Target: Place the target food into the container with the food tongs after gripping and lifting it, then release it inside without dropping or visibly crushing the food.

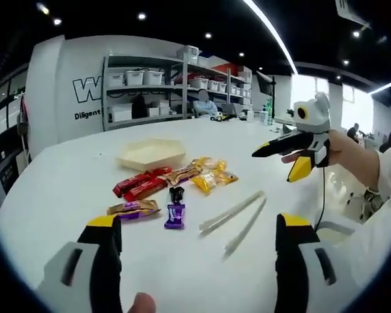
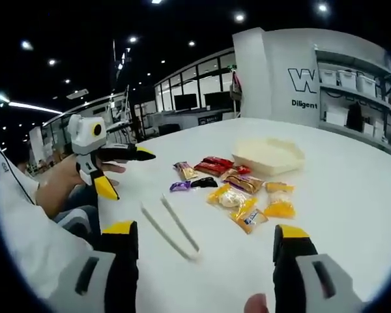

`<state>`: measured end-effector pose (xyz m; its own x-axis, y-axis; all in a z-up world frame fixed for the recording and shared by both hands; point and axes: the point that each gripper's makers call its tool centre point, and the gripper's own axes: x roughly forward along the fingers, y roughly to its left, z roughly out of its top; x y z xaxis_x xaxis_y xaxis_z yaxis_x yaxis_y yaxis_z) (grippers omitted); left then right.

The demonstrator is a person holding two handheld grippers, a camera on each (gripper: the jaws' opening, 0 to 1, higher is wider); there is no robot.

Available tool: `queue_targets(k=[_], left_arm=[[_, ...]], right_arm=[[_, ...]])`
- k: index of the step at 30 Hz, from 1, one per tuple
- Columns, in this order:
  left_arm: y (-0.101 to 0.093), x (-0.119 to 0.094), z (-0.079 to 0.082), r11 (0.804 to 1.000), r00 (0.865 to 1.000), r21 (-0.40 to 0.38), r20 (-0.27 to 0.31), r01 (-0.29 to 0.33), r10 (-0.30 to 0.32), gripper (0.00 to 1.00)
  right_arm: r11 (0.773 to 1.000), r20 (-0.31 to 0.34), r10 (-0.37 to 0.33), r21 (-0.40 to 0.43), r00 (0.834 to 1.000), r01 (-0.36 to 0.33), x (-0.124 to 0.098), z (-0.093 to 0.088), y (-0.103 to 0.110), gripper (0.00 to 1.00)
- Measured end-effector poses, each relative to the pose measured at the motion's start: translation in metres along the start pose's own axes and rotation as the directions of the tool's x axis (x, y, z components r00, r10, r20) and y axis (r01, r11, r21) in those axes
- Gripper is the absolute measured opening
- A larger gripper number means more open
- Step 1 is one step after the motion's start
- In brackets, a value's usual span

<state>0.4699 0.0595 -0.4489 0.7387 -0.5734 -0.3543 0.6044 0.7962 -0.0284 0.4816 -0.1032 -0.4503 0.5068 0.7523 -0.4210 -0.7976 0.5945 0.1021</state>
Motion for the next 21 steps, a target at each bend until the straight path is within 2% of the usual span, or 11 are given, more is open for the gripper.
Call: queue_targets(k=[21], left_arm=[[0.0011, 0.0004, 0.0019, 1.000, 1.000, -0.011, 0.001, -0.005, 0.005, 0.99]], right_arm=[[1.000, -0.008, -0.009, 0.006, 1.000, 0.009, -0.0011, -0.0016, 0.0002, 0.85]])
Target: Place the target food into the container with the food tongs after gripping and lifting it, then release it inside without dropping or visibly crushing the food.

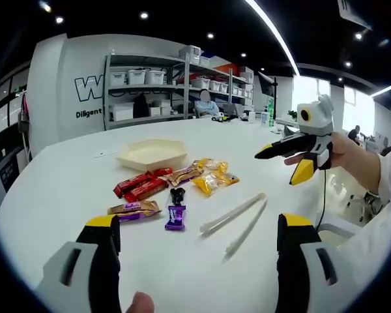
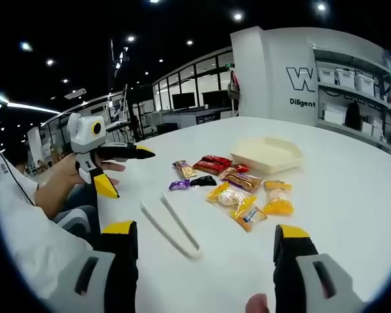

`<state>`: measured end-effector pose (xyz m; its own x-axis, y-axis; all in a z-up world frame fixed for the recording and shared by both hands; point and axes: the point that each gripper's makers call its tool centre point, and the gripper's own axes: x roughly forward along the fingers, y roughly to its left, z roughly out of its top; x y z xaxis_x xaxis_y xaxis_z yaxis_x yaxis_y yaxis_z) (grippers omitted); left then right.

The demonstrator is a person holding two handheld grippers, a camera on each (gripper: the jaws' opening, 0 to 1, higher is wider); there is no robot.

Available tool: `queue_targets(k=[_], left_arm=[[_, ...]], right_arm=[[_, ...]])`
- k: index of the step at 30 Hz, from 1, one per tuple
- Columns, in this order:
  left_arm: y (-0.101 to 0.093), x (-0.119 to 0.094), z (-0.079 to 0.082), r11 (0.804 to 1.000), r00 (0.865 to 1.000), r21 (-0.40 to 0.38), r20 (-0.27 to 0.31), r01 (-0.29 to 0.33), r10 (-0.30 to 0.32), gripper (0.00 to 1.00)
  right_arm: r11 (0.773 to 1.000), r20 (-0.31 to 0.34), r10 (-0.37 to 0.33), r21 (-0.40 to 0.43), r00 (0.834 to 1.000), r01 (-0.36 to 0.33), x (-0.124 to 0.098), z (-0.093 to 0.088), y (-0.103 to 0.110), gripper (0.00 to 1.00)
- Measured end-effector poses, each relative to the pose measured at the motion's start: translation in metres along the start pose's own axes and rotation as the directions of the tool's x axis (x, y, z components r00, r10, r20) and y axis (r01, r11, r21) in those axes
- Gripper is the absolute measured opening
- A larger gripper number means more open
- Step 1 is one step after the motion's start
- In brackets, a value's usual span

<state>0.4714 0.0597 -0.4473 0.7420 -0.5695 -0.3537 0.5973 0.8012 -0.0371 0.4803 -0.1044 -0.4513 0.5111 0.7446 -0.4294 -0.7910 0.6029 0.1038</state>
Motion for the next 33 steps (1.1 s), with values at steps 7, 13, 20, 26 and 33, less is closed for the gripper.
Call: queue_targets(k=[7, 13, 20, 26, 33], left_arm=[[0.0001, 0.0001, -0.0003, 1.000, 1.000, 0.001, 0.000, -0.001, 0.001, 0.99], [-0.0003, 0.0007, 0.0000, 1.000, 1.000, 0.002, 0.000, -0.001, 0.001, 0.99], [0.0005, 0.0007, -0.0017, 1.000, 1.000, 0.006, -0.004, -0.002, 0.002, 0.99], [0.0006, 0.0007, -0.0022, 1.000, 1.000, 0.008, -0.005, -0.002, 0.002, 0.99], [0.0004, 0.0004, -0.0024, 1.000, 1.000, 0.014, -0.007, -0.001, 0.001, 0.98]], right_arm=[[1.000, -0.004, -0.001, 0.001, 1.000, 0.001, 0.0001, -0.0012, -0.0007, 0.85], [1.000, -0.004, 0.000, 0.000, 1.000, 0.000, 0.0003, -0.0009, -0.0011, 0.85], [1.000, -0.005, 0.004, 0.001, 1.000, -0.004, 0.0015, -0.0020, -0.0011, 0.84], [1.000, -0.007, 0.009, 0.001, 1.000, -0.009, 0.0019, -0.0024, -0.0005, 0.84], [1.000, -0.008, 0.018, -0.002, 1.000, -0.018, 0.0029, -0.0023, 0.0004, 0.84]])
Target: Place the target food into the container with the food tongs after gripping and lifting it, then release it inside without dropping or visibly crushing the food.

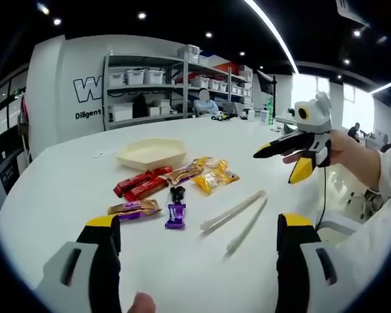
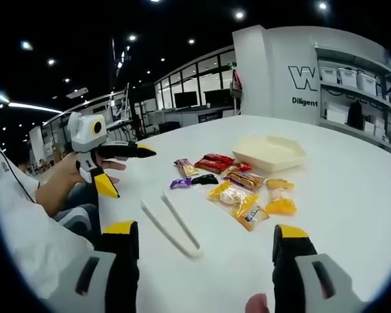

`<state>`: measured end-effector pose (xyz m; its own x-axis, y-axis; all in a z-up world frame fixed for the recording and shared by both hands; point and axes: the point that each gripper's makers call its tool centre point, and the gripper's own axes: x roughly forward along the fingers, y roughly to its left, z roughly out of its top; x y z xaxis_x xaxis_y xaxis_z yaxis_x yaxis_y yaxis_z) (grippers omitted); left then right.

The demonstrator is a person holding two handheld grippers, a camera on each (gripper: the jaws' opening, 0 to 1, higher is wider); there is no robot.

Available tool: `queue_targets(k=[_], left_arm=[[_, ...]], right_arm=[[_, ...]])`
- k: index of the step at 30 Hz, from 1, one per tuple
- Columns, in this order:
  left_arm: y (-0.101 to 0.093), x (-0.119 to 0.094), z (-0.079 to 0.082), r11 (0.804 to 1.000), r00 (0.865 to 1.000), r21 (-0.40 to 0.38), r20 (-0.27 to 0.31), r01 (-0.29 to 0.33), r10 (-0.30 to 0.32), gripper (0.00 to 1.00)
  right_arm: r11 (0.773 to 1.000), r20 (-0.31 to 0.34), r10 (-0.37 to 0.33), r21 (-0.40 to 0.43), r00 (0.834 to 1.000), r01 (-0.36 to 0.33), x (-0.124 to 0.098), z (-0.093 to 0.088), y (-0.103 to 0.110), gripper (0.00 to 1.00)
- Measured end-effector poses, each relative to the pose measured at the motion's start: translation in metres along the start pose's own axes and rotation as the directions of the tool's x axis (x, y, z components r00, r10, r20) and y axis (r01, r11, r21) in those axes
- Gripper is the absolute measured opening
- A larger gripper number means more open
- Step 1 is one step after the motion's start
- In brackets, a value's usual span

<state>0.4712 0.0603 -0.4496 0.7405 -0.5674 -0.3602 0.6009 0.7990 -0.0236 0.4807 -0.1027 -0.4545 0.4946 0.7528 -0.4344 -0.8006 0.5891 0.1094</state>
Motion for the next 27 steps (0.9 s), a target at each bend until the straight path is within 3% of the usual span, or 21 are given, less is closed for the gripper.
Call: queue_targets(k=[27], left_arm=[[0.0003, 0.0014, -0.0059, 1.000, 1.000, 0.025, -0.018, -0.001, 0.002, 0.95]], right_arm=[[0.998, -0.007, 0.066, -0.024, 0.998, -0.066, 0.0091, -0.0032, 0.0079, 0.81]])
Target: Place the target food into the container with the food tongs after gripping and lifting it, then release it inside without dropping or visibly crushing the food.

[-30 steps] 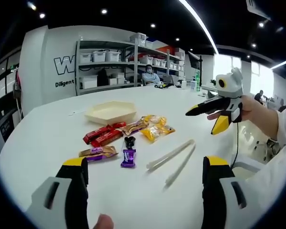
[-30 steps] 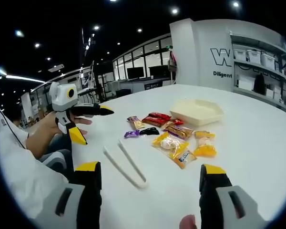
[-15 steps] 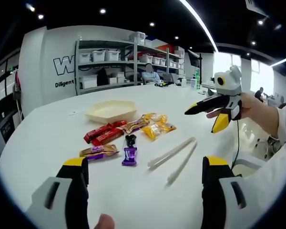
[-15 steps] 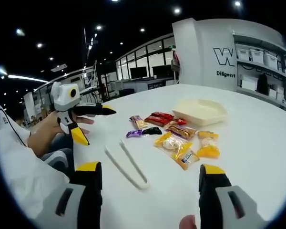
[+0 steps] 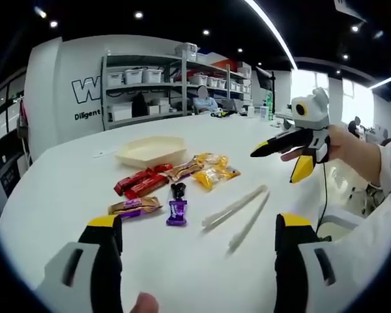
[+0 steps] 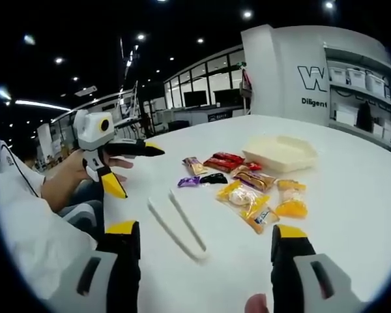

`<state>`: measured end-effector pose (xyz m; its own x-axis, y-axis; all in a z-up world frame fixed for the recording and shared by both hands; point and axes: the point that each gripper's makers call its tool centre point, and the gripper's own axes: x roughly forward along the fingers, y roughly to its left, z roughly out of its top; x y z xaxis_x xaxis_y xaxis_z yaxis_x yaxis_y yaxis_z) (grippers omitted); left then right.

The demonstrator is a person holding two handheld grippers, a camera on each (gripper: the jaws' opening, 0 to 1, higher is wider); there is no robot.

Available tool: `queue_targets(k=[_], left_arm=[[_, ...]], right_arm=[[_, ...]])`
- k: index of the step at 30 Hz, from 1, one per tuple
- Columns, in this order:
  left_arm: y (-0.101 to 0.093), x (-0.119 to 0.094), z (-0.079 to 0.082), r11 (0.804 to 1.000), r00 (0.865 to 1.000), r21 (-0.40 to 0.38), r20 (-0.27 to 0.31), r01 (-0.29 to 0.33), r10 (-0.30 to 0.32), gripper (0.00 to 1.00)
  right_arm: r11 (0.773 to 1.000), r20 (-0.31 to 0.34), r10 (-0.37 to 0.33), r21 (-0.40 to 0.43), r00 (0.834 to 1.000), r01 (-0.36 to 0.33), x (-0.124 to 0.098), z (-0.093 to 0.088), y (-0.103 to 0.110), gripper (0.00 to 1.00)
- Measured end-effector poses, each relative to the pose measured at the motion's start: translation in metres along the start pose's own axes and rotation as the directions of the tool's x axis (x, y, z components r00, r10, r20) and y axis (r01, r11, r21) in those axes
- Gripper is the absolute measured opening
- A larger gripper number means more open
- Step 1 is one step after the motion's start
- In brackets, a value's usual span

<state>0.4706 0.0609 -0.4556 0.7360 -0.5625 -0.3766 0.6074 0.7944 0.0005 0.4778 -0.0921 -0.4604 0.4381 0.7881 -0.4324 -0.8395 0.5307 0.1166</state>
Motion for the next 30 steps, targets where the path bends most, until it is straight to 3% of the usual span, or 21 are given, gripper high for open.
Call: queue_targets(k=[13, 19, 30], left_arm=[[-0.012, 0.003, -0.009, 0.998, 0.998, 0.025, -0.021, 0.056, -0.056, 0.76], [-0.021, 0.004, -0.013, 0.995, 0.995, 0.035, -0.031, 0.096, -0.095, 0.61], [-0.033, 0.008, -0.018, 0.987, 0.989, 0.072, -0.055, 0.144, -0.140, 0.40]], right_arm=[[0.996, -0.044, 0.083, -0.032, 0.996, -0.085, 0.011, -0.010, 0.011, 0.77], [0.993, -0.053, 0.112, -0.043, 0.992, -0.114, 0.016, -0.012, 0.016, 0.73], [0.983, -0.056, 0.165, -0.066, 0.985, -0.169, 0.021, -0.012, 0.027, 0.53]])
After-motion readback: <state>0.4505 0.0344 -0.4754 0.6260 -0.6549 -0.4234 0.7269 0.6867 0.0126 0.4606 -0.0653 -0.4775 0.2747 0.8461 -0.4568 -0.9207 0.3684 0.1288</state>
